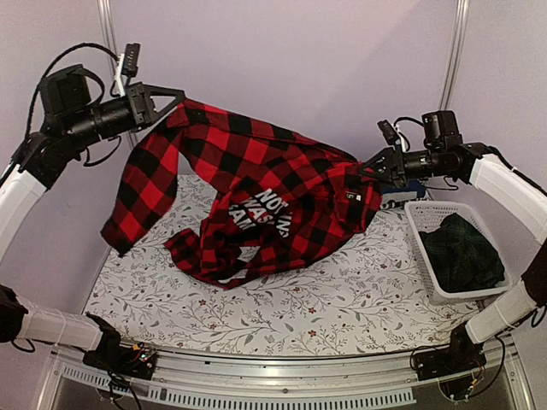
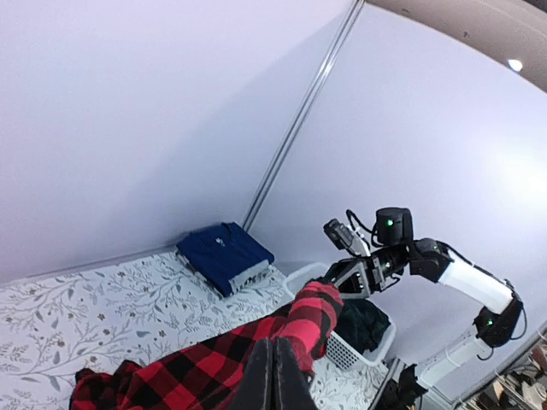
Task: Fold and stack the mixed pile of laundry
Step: Flatten out the crumpled shirt at the center of the board.
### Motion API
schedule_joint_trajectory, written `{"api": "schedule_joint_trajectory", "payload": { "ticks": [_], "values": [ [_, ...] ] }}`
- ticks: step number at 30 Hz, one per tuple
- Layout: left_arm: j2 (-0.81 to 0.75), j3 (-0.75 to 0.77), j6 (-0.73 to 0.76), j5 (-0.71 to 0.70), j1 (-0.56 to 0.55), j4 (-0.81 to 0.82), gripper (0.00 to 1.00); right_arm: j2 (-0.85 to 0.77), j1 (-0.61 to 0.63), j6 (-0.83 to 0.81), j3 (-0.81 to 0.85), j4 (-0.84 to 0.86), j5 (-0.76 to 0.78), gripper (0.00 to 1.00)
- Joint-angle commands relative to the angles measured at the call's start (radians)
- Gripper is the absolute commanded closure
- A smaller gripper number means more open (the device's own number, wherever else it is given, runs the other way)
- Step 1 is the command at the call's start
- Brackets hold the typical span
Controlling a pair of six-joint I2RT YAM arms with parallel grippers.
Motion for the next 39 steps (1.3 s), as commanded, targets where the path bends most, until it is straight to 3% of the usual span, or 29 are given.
{"api": "schedule_joint_trajectory", "payload": {
  "ticks": [1, 3, 5, 9, 15, 21, 26, 30, 31, 35, 39],
  "values": [
    [0.165, 0.031, 0.066, 0.062, -0.1, -0.051, 1.0, -0.022, 0.019, -0.234, -0.089, -0.201, 0.125, 0.33],
    [0.21, 0.0, 0.078, 0.09, -0.132, -0.061, 1.0, -0.049, 0.021, -0.263, -0.092, -0.185, 0.184, 0.19],
    [0.235, -0.053, 0.084, 0.138, -0.138, -0.048, 1.0, -0.084, 0.025, -0.279, -0.106, -0.129, 0.196, 0.12],
    [0.307, -0.096, 0.131, 0.232, -0.142, -0.079, 1.0, -0.112, 0.106, -0.288, -0.138, 0.012, 0.209, 0.11],
    [0.334, -0.09, 0.153, 0.285, -0.142, -0.093, 1.0, 0.043, 0.332, -0.393, -0.089, 0.076, 0.373, 0.12],
    [0.347, -0.037, 0.155, 0.369, -0.136, -0.122, 1.0, 0.132, 0.424, -0.353, -0.116, 0.226, 0.413, 0.25],
    [0.353, -0.017, 0.136, 0.406, -0.113, -0.114, 1.0, 0.177, 0.474, -0.346, -0.107, 0.256, 0.452, 0.35],
    [0.363, -0.003, 0.127, 0.416, -0.099, -0.112, 1.0, 0.223, 0.478, -0.344, -0.094, 0.254, 0.525, 0.53],
    [0.366, -0.002, 0.12, 0.415, -0.091, -0.108, 1.0, 0.239, 0.478, -0.344, -0.082, 0.244, 0.522, 0.53],
    [0.384, 0.014, 0.11, 0.422, -0.079, -0.102, 1.0, 0.247, 0.499, -0.347, -0.089, 0.259, 0.485, 0.31],
    [0.398, 0.029, 0.113, 0.419, -0.075, -0.107, 1.0, 0.175, 0.515, -0.337, -0.151, 0.309, 0.485, 0.27]
  ]
}}
